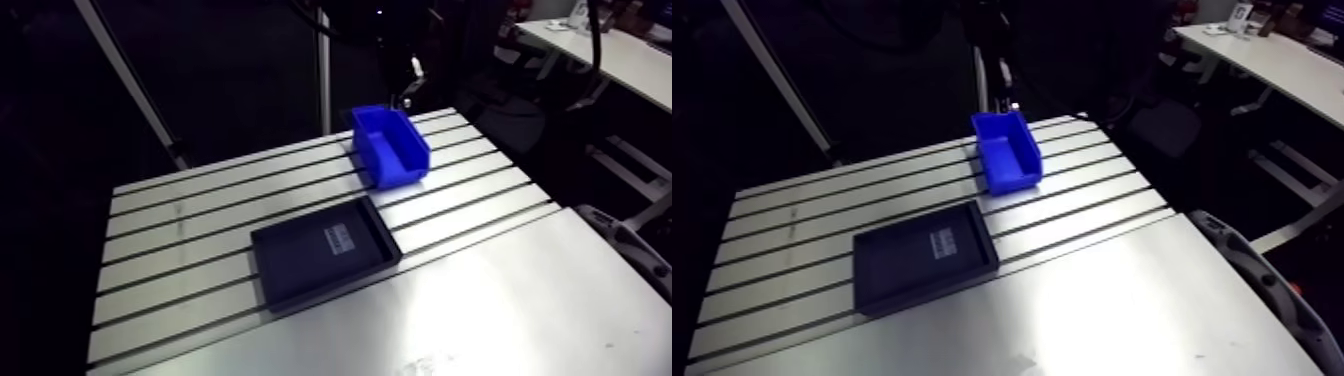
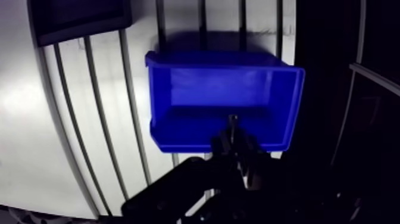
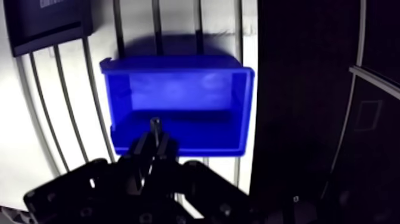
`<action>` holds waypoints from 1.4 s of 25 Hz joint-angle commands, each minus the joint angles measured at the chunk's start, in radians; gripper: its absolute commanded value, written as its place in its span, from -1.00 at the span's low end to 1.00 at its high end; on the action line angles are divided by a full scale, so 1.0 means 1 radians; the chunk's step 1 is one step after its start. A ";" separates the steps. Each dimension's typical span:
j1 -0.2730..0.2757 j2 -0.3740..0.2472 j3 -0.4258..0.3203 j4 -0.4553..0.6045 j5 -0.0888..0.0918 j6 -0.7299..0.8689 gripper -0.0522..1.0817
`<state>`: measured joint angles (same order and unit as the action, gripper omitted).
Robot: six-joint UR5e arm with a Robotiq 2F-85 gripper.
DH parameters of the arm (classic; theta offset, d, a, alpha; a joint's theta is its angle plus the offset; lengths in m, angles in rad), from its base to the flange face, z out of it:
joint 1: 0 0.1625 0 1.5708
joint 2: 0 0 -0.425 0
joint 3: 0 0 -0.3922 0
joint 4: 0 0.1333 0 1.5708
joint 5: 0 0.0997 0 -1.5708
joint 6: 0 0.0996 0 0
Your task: Pick up the M10 bolt from the tray and put it into the blue bin.
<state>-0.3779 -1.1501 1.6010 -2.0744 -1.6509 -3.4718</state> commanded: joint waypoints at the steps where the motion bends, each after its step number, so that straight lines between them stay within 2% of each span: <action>1: 0.000 0.045 -0.006 0.000 0.000 0.008 0.93; 27: 0.005 0.149 -0.002 -0.028 -0.007 0.053 0.92; 29: 0.005 0.157 0.000 -0.043 -0.016 0.051 0.92; 31: 0.007 0.162 0.000 -0.043 -0.036 0.051 0.92; 35: 0.007 0.175 -0.003 -0.045 -0.039 0.053 0.91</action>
<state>-0.3719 -0.9924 1.5997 -2.1123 -1.6782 -3.4200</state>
